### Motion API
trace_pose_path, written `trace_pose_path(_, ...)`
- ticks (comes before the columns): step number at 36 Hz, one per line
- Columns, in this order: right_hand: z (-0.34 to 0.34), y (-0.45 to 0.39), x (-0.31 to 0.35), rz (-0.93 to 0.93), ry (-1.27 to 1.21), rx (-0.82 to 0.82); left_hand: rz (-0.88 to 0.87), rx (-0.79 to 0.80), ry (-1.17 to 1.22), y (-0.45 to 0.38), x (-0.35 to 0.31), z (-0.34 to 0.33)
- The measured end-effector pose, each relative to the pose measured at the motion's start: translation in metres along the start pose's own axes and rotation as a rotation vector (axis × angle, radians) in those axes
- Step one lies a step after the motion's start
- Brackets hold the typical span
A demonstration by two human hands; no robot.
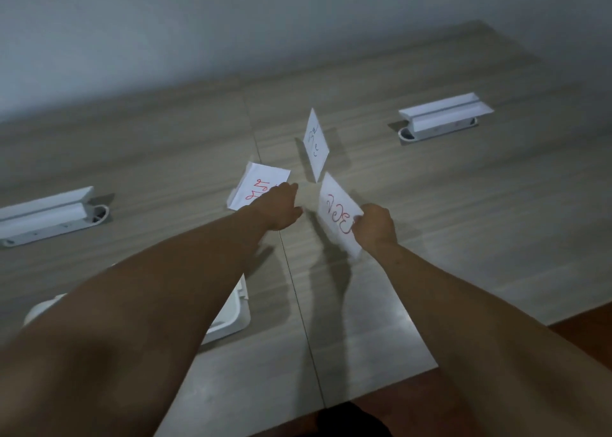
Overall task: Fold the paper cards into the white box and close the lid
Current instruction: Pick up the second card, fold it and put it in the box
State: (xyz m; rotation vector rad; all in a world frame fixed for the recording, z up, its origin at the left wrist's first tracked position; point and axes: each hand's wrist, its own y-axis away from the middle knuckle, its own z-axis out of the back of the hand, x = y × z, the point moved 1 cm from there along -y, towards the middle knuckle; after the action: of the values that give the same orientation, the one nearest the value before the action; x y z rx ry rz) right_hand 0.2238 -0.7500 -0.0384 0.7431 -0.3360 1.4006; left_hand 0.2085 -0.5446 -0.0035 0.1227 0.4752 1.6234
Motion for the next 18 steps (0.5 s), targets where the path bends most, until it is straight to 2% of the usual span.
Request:
trace_pose_path(4,0.018,0.0,0.028,0.195,-0.024,0.081,0.019,-0.185,0.079,0.012,0.008,0.027)
trace_pose_path(9,0.03,0.029,0.095,0.389,-0.066,0.21,-0.068,-0.424,0.043,0.054,0.035,0.064)
trace_pose_path(12,0.021,0.054,0.132,0.481,-0.07,0.231,-0.069,-0.461,0.054,0.09,0.06,0.082)
trace_pose_path(18,-0.013,0.11,0.193,0.626,-0.055,0.28,0.06,-0.554,0.183,0.175,0.131,0.096)
